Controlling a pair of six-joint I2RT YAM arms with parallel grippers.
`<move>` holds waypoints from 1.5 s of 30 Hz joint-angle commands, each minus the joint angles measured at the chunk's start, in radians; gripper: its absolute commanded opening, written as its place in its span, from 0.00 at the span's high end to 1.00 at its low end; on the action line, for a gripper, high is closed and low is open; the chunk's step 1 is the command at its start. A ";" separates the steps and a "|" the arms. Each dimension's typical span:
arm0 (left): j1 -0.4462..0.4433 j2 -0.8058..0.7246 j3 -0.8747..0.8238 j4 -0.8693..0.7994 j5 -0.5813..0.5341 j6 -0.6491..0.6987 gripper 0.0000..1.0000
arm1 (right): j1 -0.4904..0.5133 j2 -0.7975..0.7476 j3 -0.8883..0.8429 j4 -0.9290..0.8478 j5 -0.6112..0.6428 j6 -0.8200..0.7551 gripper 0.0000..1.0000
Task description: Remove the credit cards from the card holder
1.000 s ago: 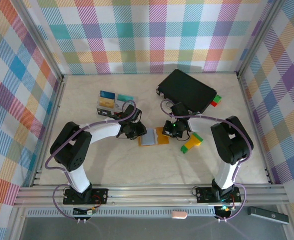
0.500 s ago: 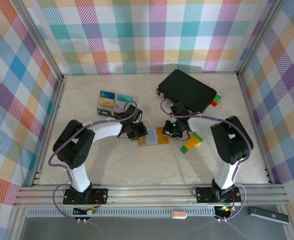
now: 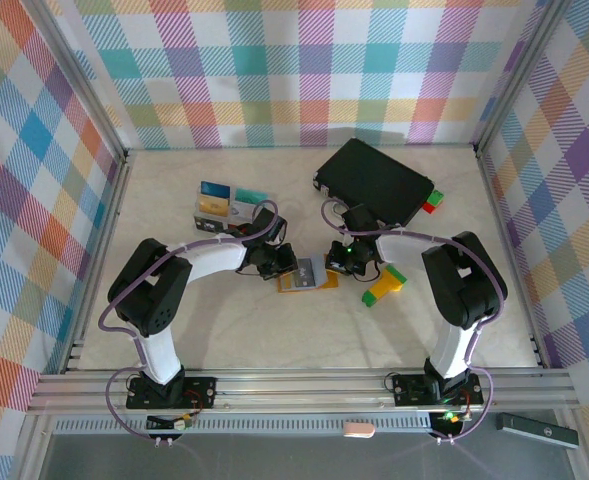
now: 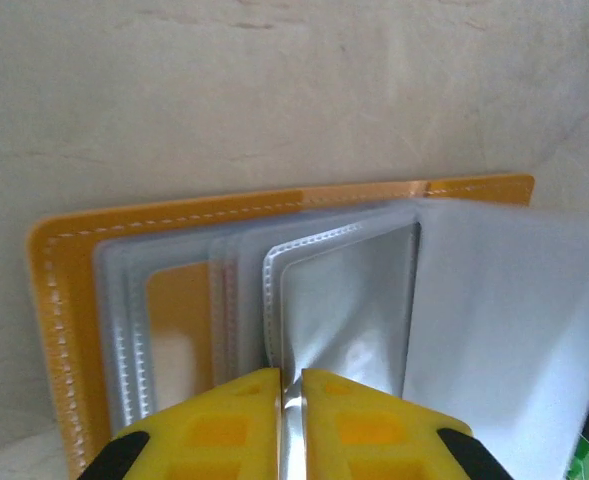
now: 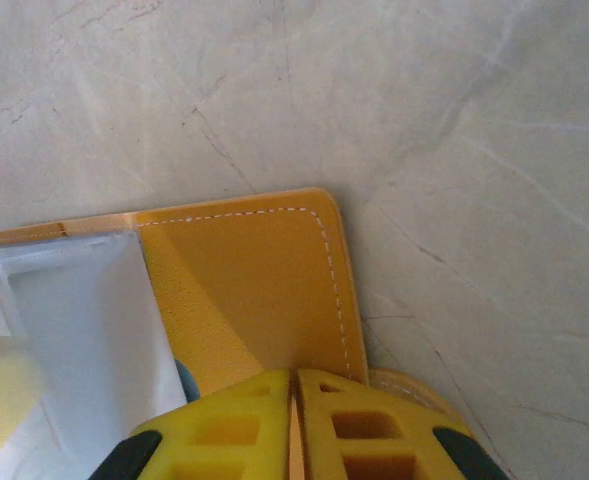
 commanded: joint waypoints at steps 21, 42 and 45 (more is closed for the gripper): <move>-0.016 -0.136 0.039 -0.192 -0.177 0.064 0.75 | 0.002 -0.171 0.031 -0.113 0.086 -0.047 0.76; -0.015 -0.021 -0.001 -0.005 -0.062 -0.009 0.83 | 0.002 -0.018 0.029 0.054 -0.241 -0.061 0.81; -0.015 -0.012 -0.010 -0.026 -0.093 -0.009 0.84 | 0.001 0.010 0.030 0.071 -0.251 -0.065 0.81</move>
